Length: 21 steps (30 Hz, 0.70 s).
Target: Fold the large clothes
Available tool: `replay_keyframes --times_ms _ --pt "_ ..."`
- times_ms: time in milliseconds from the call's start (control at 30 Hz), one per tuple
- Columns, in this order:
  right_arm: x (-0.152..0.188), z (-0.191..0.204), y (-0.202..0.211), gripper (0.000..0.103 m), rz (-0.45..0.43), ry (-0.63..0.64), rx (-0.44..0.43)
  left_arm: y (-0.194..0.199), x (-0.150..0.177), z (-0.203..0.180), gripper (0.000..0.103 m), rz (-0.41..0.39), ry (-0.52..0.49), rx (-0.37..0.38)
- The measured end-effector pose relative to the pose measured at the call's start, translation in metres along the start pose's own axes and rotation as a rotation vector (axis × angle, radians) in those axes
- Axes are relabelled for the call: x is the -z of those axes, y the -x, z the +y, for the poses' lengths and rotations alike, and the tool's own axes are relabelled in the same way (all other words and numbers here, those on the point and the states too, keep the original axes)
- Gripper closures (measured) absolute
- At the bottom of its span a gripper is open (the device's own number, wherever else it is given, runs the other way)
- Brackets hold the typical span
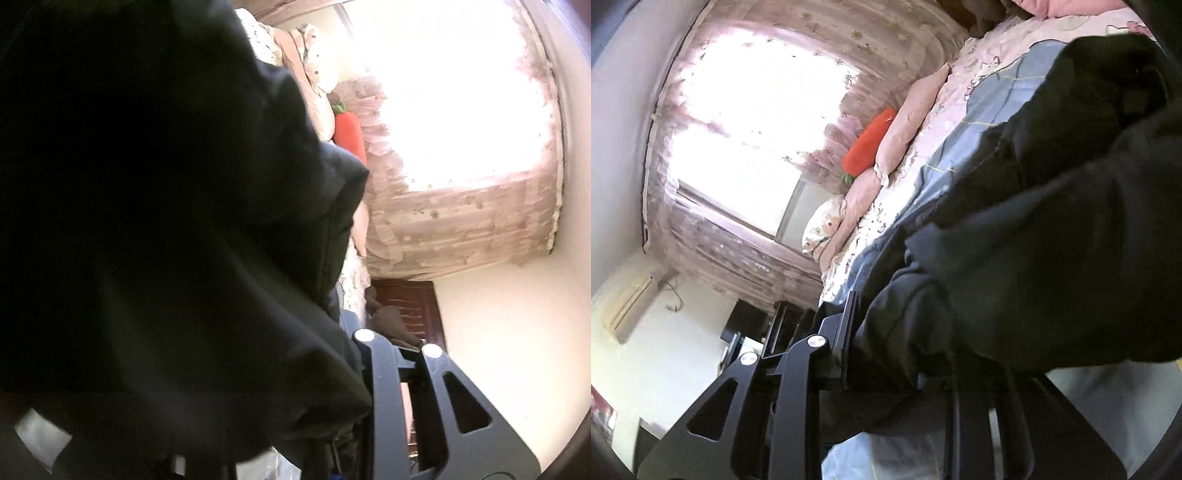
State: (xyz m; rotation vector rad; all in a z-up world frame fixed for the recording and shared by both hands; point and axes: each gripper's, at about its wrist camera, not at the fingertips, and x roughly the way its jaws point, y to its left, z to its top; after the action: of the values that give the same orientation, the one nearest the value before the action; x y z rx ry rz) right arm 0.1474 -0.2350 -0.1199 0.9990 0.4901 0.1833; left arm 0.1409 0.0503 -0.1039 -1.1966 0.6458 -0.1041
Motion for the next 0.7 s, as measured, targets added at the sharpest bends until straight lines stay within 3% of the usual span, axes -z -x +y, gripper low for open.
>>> replay_keyframes --times_ms 167,267,333,467,533,633,700 --pt "-0.051 0.029 -0.065 0.078 0.044 0.136 0.040 -0.054 -0.039 -0.052 0.078 0.036 -0.127 -0.092" --pt "-0.086 0.041 -0.116 0.078 0.078 0.193 0.073 -0.106 -0.074 -0.076 0.078 0.077 -0.173 -0.155" --pt "-0.104 0.047 -0.150 0.078 0.106 0.220 0.102 -0.154 -0.103 -0.077 0.078 0.111 -0.140 -0.210" --pt "-0.130 0.035 -0.257 0.081 0.210 0.343 0.235 -0.246 -0.148 -0.053 0.077 0.169 -0.111 -0.298" --pt "-0.137 0.026 -0.299 0.081 0.218 0.414 0.283 -0.288 -0.159 -0.058 0.077 0.134 -0.242 -0.331" --pt "-0.149 0.006 -0.330 0.081 0.230 0.361 0.291 -0.323 -0.149 -0.069 0.078 0.047 -0.432 -0.380" --pt "-0.156 -0.005 -0.345 0.081 0.246 0.348 0.270 -0.331 -0.143 -0.074 0.078 -0.002 -0.461 -0.387"
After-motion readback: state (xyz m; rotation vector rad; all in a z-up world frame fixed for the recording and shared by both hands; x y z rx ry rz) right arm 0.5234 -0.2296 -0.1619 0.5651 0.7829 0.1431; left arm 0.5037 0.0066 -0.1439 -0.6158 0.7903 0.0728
